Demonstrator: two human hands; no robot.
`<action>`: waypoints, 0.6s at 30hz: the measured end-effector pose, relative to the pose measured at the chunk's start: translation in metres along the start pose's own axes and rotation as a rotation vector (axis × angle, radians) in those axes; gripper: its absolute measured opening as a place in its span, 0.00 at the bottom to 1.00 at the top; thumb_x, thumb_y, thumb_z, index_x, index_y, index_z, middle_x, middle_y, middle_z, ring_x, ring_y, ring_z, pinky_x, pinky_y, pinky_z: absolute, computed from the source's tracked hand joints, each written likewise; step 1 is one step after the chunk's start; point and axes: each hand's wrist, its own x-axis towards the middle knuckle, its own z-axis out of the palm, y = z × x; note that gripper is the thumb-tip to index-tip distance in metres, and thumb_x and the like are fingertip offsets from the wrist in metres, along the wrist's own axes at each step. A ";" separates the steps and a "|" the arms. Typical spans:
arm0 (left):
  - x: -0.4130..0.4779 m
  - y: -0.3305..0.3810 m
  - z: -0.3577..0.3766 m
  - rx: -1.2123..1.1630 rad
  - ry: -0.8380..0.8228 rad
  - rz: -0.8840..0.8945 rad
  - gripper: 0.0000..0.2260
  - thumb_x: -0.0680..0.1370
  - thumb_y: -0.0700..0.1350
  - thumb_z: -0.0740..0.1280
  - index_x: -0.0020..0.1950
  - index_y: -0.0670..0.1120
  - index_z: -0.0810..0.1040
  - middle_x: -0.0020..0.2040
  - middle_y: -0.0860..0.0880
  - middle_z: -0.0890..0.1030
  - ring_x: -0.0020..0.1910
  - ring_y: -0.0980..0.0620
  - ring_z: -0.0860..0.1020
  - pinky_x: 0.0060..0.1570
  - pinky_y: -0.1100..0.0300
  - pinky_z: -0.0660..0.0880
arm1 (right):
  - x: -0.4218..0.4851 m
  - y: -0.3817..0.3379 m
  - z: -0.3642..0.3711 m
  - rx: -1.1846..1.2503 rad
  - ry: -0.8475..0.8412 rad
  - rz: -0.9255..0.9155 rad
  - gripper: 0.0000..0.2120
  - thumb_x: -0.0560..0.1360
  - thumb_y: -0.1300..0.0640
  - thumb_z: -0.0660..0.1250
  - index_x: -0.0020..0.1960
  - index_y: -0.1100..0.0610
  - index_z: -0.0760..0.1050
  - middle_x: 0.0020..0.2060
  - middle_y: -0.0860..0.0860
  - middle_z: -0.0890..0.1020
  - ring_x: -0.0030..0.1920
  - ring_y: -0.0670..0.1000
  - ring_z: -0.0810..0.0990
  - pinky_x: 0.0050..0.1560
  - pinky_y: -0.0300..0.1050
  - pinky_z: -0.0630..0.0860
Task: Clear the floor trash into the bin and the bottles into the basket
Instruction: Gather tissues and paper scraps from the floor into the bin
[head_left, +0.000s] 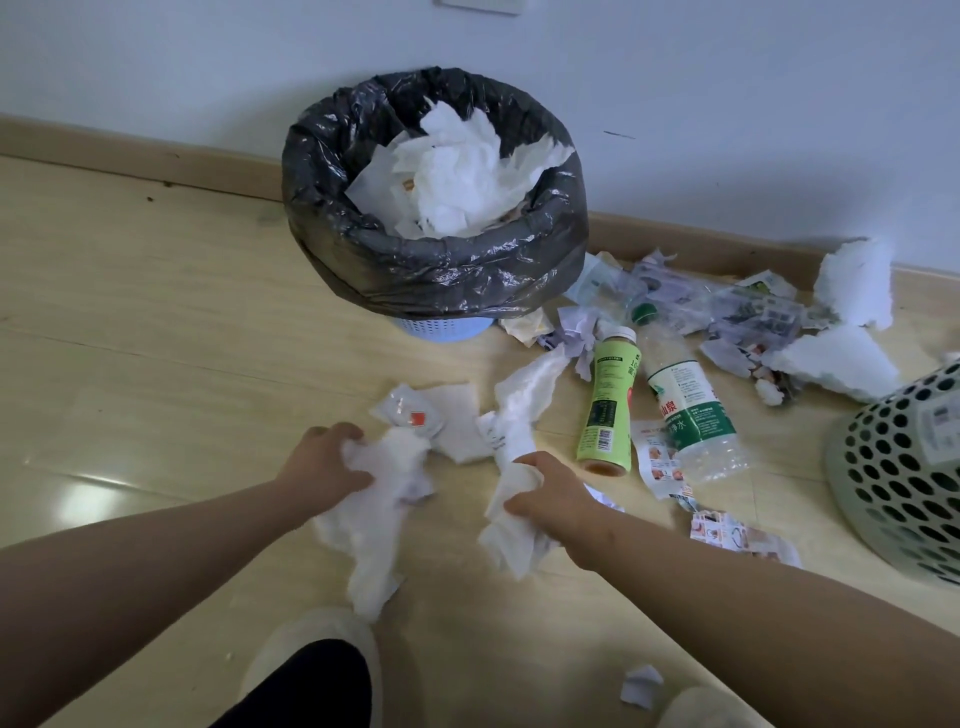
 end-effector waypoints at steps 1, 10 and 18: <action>-0.005 0.007 0.004 -0.080 -0.016 0.033 0.22 0.70 0.41 0.73 0.63 0.47 0.74 0.57 0.43 0.76 0.54 0.44 0.75 0.48 0.60 0.70 | 0.001 0.001 0.000 -0.002 0.005 -0.003 0.20 0.73 0.63 0.65 0.62 0.50 0.68 0.53 0.54 0.74 0.48 0.52 0.73 0.36 0.41 0.72; -0.005 0.057 0.002 -0.157 0.038 0.119 0.05 0.74 0.40 0.66 0.47 0.48 0.79 0.48 0.48 0.79 0.43 0.51 0.75 0.34 0.68 0.71 | 0.001 0.006 -0.015 0.027 0.054 -0.001 0.19 0.72 0.63 0.65 0.60 0.49 0.69 0.50 0.53 0.73 0.47 0.52 0.73 0.43 0.44 0.74; 0.019 0.115 0.021 0.635 -0.005 0.627 0.22 0.76 0.39 0.58 0.69 0.52 0.66 0.69 0.48 0.62 0.66 0.45 0.65 0.59 0.53 0.66 | 0.001 0.000 -0.042 0.018 0.157 -0.037 0.23 0.73 0.63 0.64 0.66 0.52 0.67 0.54 0.56 0.74 0.47 0.54 0.73 0.35 0.40 0.70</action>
